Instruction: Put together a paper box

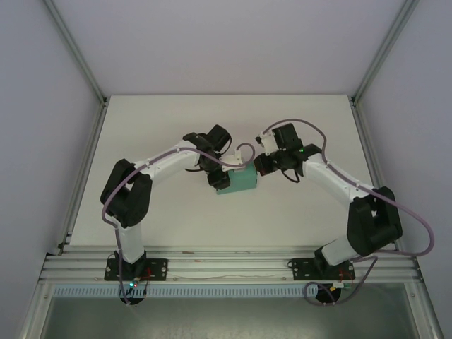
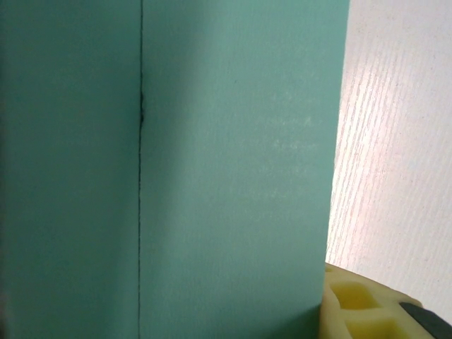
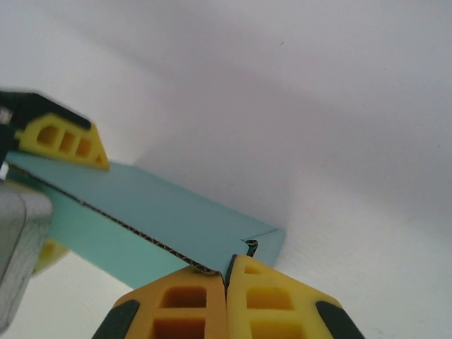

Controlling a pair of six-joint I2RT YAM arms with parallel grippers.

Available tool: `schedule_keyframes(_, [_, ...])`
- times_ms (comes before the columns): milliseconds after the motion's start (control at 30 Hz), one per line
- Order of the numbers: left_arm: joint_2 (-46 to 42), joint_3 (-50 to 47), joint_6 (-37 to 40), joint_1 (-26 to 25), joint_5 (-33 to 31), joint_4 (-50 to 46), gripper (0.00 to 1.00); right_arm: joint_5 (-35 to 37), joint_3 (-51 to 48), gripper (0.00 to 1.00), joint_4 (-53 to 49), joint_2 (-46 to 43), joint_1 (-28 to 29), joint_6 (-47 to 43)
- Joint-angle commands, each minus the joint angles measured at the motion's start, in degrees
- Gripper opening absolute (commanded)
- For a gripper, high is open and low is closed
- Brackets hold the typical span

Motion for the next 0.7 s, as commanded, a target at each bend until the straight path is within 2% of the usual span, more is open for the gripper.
schedule_keyframes(0, [0.3,1.9,-1.9,0.3,-0.1,0.8,0.39,5.9,-5.7,0.00,12.3,-4.2,3.0,15.3])
schedule_keyframes(133, [0.5,2.3,-1.6,0.3,-0.3,0.9,0.39,8.2,-11.9,0.00,18.4,-5.5,4.4,14.9])
schedule_keyframes(267, [0.3,2.3,-1.9,0.3,-0.5,0.9,0.39,11.5,-17.1,0.00,21.5,-4.6,4.4,9.2])
schedule_keyframes(367, [-0.1,2.1,-2.3,0.3,-0.7,1.2,0.40,7.8,-23.2,0.00,28.3,-6.2,5.0,4.2])
schedule_keyframes(433, [-0.3,2.0,-2.9,0.3,-0.8,1.6,0.43,8.0,-26.7,0.00,33.1,-7.2,5.1,3.5])
schedule_keyframes(567, [-0.6,2.3,-4.0,0.3,-1.2,2.3,0.46,9.1,-28.3,0.00,34.7,-7.4,5.2,3.7])
schedule_keyframes(667, [-1.0,2.6,-4.5,0.3,-1.2,2.5,0.55,10.1,-28.5,0.00,34.9,-7.5,5.3,3.7])
